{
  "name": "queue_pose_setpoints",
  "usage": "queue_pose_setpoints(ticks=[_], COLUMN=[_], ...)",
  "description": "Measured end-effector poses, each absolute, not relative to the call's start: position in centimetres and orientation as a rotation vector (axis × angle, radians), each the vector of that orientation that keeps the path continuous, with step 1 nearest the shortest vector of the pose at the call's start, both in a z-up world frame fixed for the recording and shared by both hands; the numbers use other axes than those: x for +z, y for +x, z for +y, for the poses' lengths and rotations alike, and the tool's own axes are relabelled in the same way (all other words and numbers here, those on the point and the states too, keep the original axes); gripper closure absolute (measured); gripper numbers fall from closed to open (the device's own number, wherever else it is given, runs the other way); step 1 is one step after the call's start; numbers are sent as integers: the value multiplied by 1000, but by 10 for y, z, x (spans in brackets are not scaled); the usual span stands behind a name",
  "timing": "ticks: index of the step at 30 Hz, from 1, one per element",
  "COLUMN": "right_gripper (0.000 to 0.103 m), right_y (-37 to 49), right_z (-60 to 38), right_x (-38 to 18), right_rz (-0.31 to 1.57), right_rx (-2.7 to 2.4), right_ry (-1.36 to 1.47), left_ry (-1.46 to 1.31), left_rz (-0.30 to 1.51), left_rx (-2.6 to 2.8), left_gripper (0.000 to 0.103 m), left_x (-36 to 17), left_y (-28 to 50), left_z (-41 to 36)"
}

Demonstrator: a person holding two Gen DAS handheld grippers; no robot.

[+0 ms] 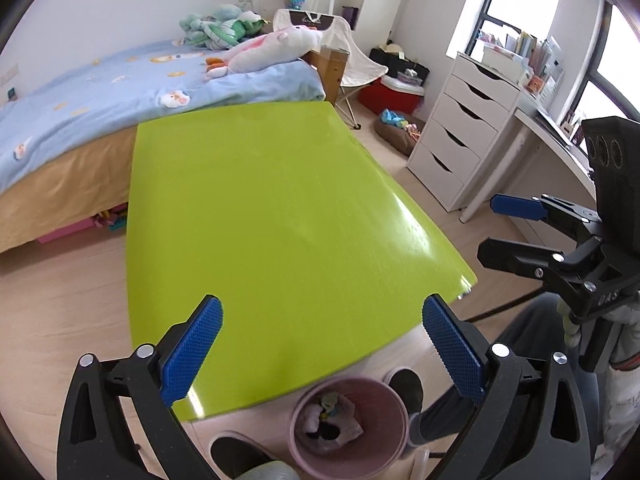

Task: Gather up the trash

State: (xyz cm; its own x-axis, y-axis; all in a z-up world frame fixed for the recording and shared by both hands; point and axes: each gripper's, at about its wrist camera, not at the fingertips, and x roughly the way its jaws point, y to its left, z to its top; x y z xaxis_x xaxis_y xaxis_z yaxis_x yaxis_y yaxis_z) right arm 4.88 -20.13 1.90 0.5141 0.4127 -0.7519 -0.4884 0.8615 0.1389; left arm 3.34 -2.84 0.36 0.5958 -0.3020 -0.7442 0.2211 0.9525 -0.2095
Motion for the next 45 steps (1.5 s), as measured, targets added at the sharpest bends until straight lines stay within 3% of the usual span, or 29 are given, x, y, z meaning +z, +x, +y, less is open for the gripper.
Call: queue_pose_setpoints(ticks=[45], right_gripper=[3], right_y=[63], right_z=[-190], right_x=[17], right_rz=[885], right_rx=[555], right_ry=[-112], left_ry=[-94], left_rz=[853], left_rx=[-234], left_gripper=[6], left_x=[5], left_y=[49], left_z=[-25])
